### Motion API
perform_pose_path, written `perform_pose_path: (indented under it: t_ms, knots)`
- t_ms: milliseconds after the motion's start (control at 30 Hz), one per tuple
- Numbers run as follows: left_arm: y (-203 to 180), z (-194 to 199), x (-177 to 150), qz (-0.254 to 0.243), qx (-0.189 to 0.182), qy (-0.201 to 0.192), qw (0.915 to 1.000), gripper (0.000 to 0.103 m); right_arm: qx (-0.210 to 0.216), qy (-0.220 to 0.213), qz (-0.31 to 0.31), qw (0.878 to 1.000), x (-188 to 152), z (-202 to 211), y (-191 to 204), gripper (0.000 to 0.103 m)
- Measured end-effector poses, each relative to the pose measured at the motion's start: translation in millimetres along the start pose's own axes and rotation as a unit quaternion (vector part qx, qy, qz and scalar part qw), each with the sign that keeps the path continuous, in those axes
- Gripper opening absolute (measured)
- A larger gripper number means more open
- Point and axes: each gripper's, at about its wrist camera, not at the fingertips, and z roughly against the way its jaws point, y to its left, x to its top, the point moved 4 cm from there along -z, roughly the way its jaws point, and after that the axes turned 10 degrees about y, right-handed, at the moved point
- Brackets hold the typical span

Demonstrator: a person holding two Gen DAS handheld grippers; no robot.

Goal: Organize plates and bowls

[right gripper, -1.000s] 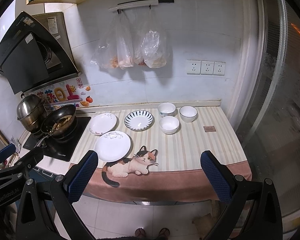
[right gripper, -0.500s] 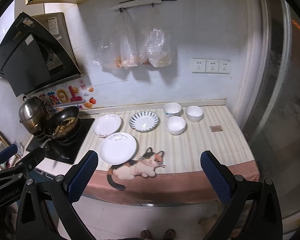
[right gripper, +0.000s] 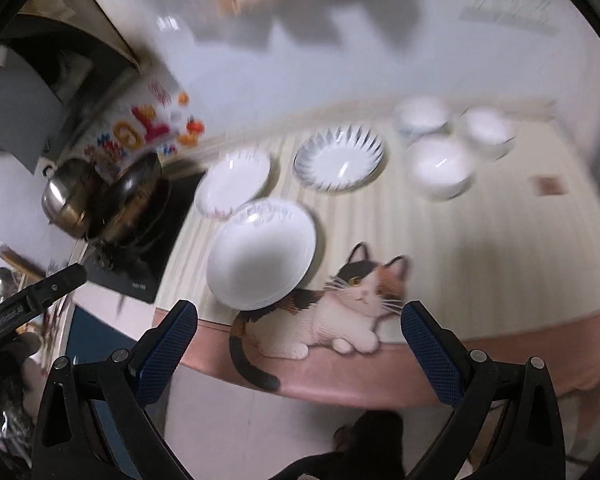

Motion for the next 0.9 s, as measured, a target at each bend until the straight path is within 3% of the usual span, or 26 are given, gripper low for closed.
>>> perform_pose_path:
  t_ms: [133, 200, 333, 467, 533, 600, 667, 900]
  knots:
    - [10, -85, 28, 0.039, -0.026, 0.064, 0.9969, 0.084, 0.020, 0.054, 0.014, 0.998, 46, -95, -15, 0.099]
    - [11, -117, 34, 0.047, -0.035, 0.088, 0.9943, 0.076, 0.030, 0.080, 0.017, 0.996, 65, -136, -20, 0.091]
    - [8, -172, 45, 0.040, -0.026, 0.128, 0.9906, 0.075, 0.045, 0.129, 0.015, 0.991, 89, -205, -26, 0.078]
    - [0, -199, 50, 0.025, -0.032, 0.151, 0.9877, 0.049, 0.051, 0.162, 0.021, 0.985, 104, -255, -23, 0.062]
    - [-3, -202, 52, 0.019, -0.027, 0.146, 0.9887, 0.048, 0.054, 0.179, 0.022, 0.982, 102, -266, -19, 0.050]
    - [-6, -200, 49, 0.017, -0.023, 0.140, 0.9897, 0.048, 0.057, 0.170, 0.033, 0.983, 105, -270, -15, 0.033]
    - [-8, -197, 43, 0.016, -0.020, 0.138, 0.9900, 0.048, 0.052, 0.172, 0.033, 0.983, 104, -270, -12, 0.029]
    - [-34, -172, 16, 0.000, -0.019, 0.124, 0.9921, 0.048, 0.051, 0.174, 0.031, 0.983, 94, -250, -23, 0.029]
